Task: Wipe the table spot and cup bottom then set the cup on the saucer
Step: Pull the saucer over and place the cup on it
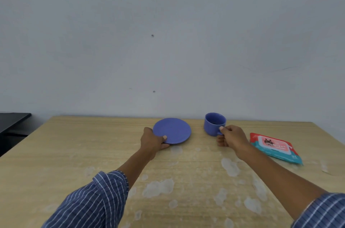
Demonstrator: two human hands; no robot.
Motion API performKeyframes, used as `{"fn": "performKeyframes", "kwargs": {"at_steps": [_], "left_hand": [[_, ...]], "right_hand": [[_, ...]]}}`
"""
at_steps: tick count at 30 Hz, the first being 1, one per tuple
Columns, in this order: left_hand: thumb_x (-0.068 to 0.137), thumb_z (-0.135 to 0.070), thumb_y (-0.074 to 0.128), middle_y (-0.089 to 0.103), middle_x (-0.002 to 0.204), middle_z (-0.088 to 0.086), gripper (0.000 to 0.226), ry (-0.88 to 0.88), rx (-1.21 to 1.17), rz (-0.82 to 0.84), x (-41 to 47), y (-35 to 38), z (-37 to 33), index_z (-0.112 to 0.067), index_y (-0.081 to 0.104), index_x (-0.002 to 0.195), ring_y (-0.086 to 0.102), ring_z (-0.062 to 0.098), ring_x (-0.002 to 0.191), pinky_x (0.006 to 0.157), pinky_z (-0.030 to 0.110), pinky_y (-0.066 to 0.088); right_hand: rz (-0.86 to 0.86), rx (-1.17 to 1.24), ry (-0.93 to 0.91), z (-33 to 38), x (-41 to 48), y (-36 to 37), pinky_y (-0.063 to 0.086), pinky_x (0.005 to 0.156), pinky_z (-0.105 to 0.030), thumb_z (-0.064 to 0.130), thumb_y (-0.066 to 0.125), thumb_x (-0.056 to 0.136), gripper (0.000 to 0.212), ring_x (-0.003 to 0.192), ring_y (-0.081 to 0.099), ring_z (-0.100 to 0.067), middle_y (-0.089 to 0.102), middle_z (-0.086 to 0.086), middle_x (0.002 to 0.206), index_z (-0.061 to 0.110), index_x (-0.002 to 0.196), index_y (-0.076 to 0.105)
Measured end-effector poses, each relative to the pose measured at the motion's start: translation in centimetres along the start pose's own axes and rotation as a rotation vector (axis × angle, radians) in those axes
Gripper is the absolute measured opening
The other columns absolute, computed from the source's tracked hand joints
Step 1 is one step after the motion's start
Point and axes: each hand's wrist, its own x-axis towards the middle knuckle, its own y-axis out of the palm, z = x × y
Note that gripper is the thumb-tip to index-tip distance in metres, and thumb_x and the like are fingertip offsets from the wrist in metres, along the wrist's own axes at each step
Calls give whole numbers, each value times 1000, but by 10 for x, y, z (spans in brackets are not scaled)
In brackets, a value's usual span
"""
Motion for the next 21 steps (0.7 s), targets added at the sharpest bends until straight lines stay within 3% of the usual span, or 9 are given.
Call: {"fn": "performKeyframes", "kwargs": {"at_steps": [2,5,9,12,21], "left_hand": [[88,4,66,44,133,20,38,17,10,17,-1,5,1,-9,37,107,67,43,101,46,24,58],[88,2,67,46,132,21,38,44,32,32,-2,6,1,-9,37,107,69,43,94,44,22,56],[95,-7,60,52,129,24,25,36,17,42,-1,-1,-1,-10,39,109,69,39,78,43,28,58],[97,-2,53,56,126,30,21,5,26,58,2,-7,-1,-11,39,110,67,31,62,48,34,61],[96,-1,55,61,123,24,23,-25,49,46,8,-13,-3,-11,41,112,68,17,50,45,22,56]], "right_hand": [[-14,-4,-22,-2,0,0,60,84,-46,16,53,99,20,69,71,-25,73,-20,93,-1,103,63],[-15,21,-51,-1,-1,1,58,90,-45,19,52,101,19,78,75,-27,74,-15,98,4,98,63],[13,70,-116,8,-6,10,59,89,-45,18,54,100,23,79,75,-31,73,-22,95,-2,95,64],[53,99,-166,21,-12,24,60,86,-44,19,55,100,31,75,74,-31,71,-21,90,-11,101,62],[165,87,-171,36,-36,77,60,84,-46,15,56,98,25,67,70,-27,70,-23,86,-10,97,62]]}}
